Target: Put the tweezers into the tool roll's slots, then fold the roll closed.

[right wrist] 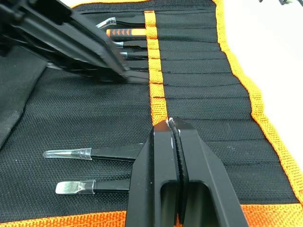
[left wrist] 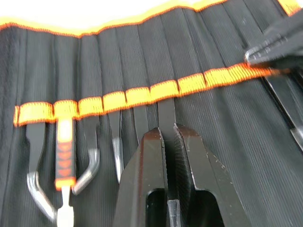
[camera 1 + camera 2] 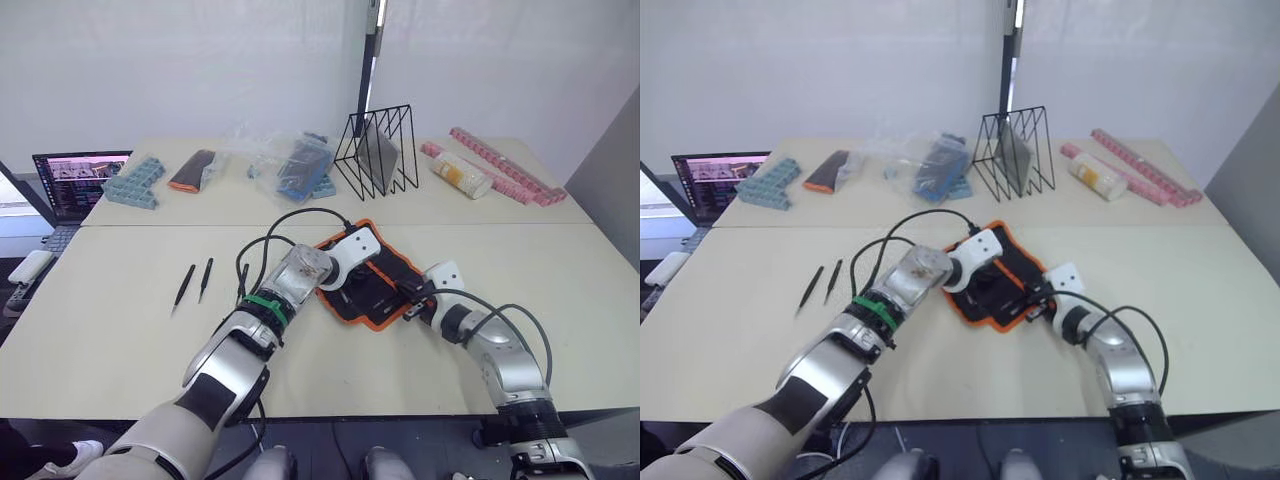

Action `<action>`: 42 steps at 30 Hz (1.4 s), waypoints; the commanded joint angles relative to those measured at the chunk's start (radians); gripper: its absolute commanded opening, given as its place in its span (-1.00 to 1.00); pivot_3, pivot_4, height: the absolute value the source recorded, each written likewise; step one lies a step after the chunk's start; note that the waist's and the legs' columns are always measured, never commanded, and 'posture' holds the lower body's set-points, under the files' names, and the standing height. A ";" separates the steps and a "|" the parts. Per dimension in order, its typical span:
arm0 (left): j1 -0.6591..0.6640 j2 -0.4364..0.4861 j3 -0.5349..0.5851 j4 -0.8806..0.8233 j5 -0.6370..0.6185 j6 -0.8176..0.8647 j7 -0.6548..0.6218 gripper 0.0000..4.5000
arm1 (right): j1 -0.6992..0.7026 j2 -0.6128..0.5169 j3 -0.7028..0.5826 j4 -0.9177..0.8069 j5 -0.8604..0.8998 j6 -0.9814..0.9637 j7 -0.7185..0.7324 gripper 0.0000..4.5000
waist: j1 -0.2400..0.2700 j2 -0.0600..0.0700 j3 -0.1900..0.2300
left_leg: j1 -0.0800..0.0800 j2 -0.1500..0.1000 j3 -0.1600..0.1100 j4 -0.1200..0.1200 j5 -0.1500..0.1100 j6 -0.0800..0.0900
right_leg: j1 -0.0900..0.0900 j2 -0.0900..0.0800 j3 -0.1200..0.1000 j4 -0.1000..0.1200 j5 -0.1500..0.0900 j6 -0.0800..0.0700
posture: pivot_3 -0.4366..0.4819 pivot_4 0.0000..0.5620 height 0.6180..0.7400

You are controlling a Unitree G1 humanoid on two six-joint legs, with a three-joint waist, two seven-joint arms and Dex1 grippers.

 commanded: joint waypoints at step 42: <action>0.751 0.608 0.684 -1.128 -0.233 0.442 -0.095 0.99 | 0.016 0.057 0.016 0.199 -0.050 -0.116 -0.030 -1.00 | -0.018 -0.002 -0.004 | 0.008 0.008 0.000 -0.004 0.000 -0.002 | 0.001 0.003 0.004 0.006 0.000 0.000 | -0.05 -0.47 0.99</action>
